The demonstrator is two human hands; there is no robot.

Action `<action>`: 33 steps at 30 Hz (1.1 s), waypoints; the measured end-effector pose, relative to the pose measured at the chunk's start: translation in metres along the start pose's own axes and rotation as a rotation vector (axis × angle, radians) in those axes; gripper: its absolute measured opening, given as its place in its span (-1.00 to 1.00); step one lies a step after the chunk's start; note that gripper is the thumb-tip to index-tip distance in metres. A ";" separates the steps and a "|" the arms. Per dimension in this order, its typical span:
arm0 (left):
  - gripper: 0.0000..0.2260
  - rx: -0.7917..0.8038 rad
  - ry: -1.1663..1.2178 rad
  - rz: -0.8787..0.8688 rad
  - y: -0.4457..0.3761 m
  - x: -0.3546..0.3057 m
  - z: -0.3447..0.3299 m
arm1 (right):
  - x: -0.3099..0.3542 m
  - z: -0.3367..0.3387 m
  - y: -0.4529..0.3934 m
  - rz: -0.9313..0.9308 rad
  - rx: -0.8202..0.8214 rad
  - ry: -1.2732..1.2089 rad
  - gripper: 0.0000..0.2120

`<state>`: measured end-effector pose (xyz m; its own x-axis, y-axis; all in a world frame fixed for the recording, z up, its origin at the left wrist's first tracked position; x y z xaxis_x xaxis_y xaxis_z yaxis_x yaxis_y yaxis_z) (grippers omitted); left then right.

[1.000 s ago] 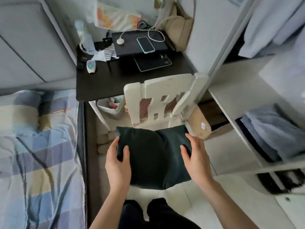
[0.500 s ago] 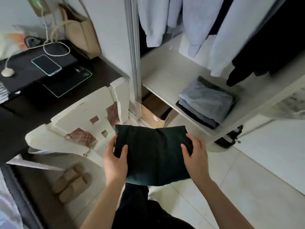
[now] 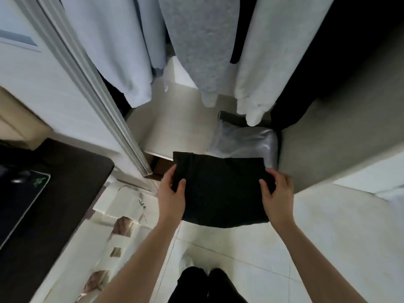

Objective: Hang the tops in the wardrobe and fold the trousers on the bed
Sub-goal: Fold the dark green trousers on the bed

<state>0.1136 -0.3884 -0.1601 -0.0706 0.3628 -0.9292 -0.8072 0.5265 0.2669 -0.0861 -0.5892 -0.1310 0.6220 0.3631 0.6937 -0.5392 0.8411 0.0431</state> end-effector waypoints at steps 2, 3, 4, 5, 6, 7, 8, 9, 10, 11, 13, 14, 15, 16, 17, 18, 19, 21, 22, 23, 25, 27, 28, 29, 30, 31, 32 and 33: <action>-0.61 0.069 0.011 -0.042 -0.039 -0.016 -0.018 | -0.005 0.005 -0.029 -0.053 -0.050 -0.006 -0.69; -0.62 0.095 0.037 -0.048 -0.063 -0.024 -0.031 | -0.009 0.007 -0.051 -0.083 -0.062 0.007 -0.69; -0.64 0.123 0.063 -0.045 -0.080 -0.032 -0.041 | -0.011 0.011 -0.067 -0.108 -0.074 0.018 -0.70; -0.65 0.149 0.089 -0.046 -0.095 -0.039 -0.051 | -0.010 0.015 -0.083 -0.119 -0.101 0.033 -0.70; -0.65 0.178 0.101 -0.058 -0.113 -0.046 -0.063 | -0.011 0.019 -0.101 -0.118 -0.146 0.038 -0.70; -0.65 0.196 0.097 -0.077 -0.130 -0.052 -0.073 | -0.010 0.023 -0.115 -0.109 -0.195 0.044 -0.71; -0.64 0.199 0.090 -0.096 -0.145 -0.057 -0.082 | -0.010 0.027 -0.129 -0.108 -0.247 0.050 -0.71; -0.63 0.199 0.070 -0.114 -0.162 -0.062 -0.092 | -0.015 0.030 -0.143 -0.133 -0.307 0.060 -0.71; -0.62 0.193 0.040 -0.130 -0.173 -0.067 -0.098 | -0.017 0.033 -0.154 -0.161 -0.351 0.071 -0.70; -0.60 0.192 -0.004 -0.140 -0.183 -0.067 -0.105 | -0.022 0.031 -0.163 -0.193 -0.365 0.097 -0.68; -0.48 0.280 -0.187 -0.150 -0.201 -0.058 -0.124 | -0.036 0.016 -0.179 -0.256 -0.262 0.234 -0.65; -0.39 0.376 -0.347 -0.151 -0.204 -0.049 -0.135 | -0.043 0.005 -0.183 -0.279 -0.162 0.328 -0.62; -0.31 0.485 -0.540 -0.146 -0.203 -0.037 -0.147 | -0.048 -0.008 -0.184 -0.283 -0.056 0.409 -0.57; -0.26 0.568 -0.711 -0.135 -0.200 -0.024 -0.155 | -0.051 -0.020 -0.183 -0.272 0.041 0.458 -0.49; -0.24 0.607 -0.833 -0.124 -0.198 -0.014 -0.161 | -0.055 -0.030 -0.181 -0.255 0.116 0.482 -0.41; -0.23 0.612 -0.901 -0.121 -0.196 -0.007 -0.165 | -0.058 -0.038 -0.178 -0.231 0.172 0.505 -0.34; -0.22 0.605 -0.943 -0.136 -0.196 -0.002 -0.168 | -0.062 -0.046 -0.175 -0.195 0.216 0.555 -0.28; -0.16 0.599 -1.057 -0.168 -0.196 0.004 -0.169 | -0.071 -0.058 -0.167 -0.129 0.301 0.687 -0.18; -0.13 0.601 -1.136 -0.178 -0.198 0.007 -0.169 | -0.078 -0.063 -0.165 -0.121 0.333 0.738 -0.12; -0.12 0.576 -1.219 -0.204 -0.200 0.008 -0.165 | -0.083 -0.066 -0.162 -0.124 0.352 0.779 -0.07; -0.18 0.465 -1.412 -0.379 -0.200 0.005 -0.159 | -0.091 -0.073 -0.162 -0.131 0.362 0.863 0.01; -0.34 0.422 -1.569 -0.692 -0.195 0.003 -0.163 | -0.094 -0.077 -0.166 -0.125 0.332 0.914 -0.03; -0.40 0.456 -1.628 -0.820 -0.193 0.005 -0.167 | -0.094 -0.078 -0.167 -0.117 0.313 0.930 -0.09; -0.42 0.505 -1.653 -0.886 -0.192 0.008 -0.168 | -0.094 -0.079 -0.168 -0.114 0.298 0.939 -0.14; -0.44 0.525 -1.655 -0.889 -0.193 0.008 -0.168 | -0.095 -0.079 -0.169 -0.111 0.282 0.948 -0.18; -0.45 0.519 -1.628 -0.876 -0.194 0.006 -0.168 | -0.096 -0.079 -0.171 -0.115 0.266 0.945 -0.21; -0.47 0.503 -1.603 -0.870 -0.196 0.003 -0.169 | -0.097 -0.078 -0.173 -0.128 0.251 0.937 -0.22; -0.51 0.474 -1.577 -0.891 -0.196 0.000 -0.172 | -0.099 -0.076 -0.175 -0.148 0.237 0.929 -0.20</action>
<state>0.1712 -0.6237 -0.2562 0.9849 0.0358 0.1692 -0.0692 0.9782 0.1959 -0.0100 -0.7417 -0.2622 0.8383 0.5178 -0.1707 -0.4567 0.8379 0.2990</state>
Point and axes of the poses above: each hand's wrist, its own y-axis away from the middle knuckle, its own z-axis out of the back of the hand, x = y × z, the point moved 5 cm from there along -y, towards the middle knuckle, and after that the axes turned 11 degrees about x, right-handed, at the moved point
